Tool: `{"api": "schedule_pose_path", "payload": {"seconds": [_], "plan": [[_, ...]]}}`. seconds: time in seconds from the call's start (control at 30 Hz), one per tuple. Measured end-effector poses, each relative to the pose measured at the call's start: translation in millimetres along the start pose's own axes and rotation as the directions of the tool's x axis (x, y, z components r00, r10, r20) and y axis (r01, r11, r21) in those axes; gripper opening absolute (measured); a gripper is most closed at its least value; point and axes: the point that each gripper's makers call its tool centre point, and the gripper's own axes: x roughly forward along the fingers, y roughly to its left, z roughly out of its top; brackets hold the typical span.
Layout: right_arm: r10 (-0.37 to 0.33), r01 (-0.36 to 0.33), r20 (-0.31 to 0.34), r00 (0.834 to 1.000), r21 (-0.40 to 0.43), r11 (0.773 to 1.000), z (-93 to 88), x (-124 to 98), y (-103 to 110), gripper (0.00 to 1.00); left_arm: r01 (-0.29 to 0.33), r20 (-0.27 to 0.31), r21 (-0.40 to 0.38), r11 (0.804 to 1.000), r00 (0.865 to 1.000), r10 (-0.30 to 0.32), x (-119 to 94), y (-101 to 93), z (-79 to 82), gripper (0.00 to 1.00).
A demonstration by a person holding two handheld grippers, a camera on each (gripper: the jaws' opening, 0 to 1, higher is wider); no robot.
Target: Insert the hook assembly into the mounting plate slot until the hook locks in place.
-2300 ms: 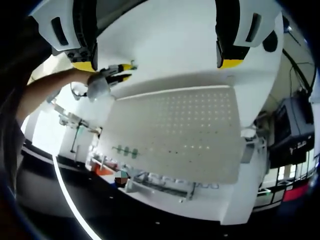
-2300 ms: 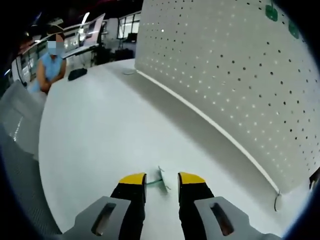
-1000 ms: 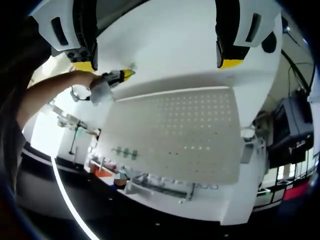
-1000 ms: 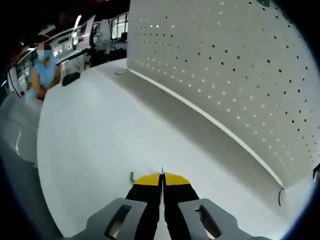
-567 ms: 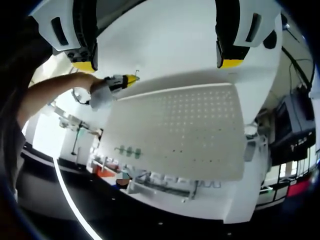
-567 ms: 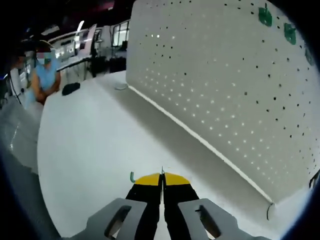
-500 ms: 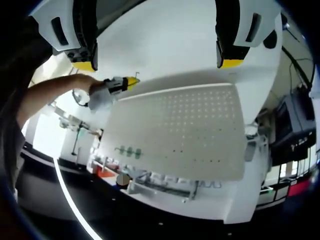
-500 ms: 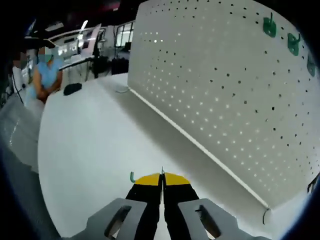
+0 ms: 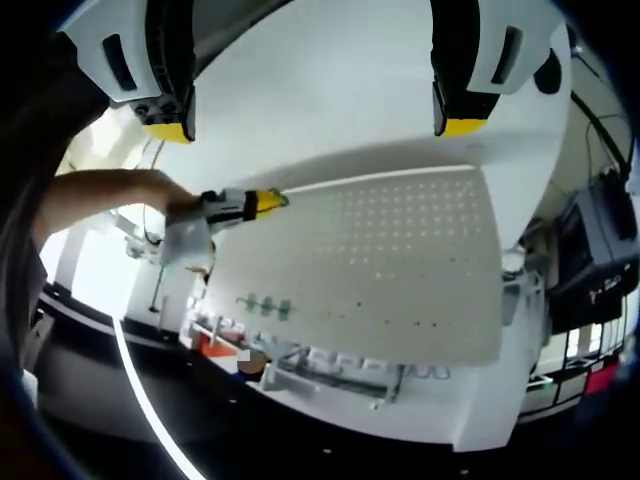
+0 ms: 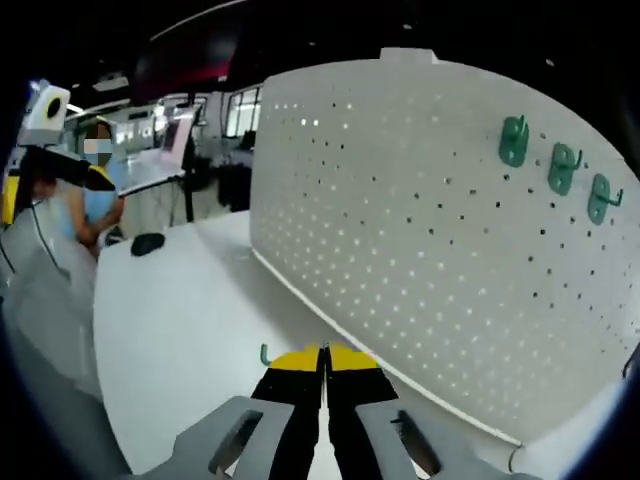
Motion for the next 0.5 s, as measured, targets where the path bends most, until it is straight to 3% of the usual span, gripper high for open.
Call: {"api": "schedule_pose_path", "payload": {"seconds": [0.3,0.5], "plan": [[-0.002,-0.001,0.073,0.997,0.045,0.999,26.0,-28,6,0.00,0.004,-0.005,-0.004,1.000,1.000,-0.004,0,-0.7,1.8,1.00],[0.010,-0.013,0.081,0.997,0.041,0.999,26.9,-37,17,0.00,-0.012,0.000,-0.011,1.000,1.000,0.012,-3,2.1,1.4,1.00]]}}
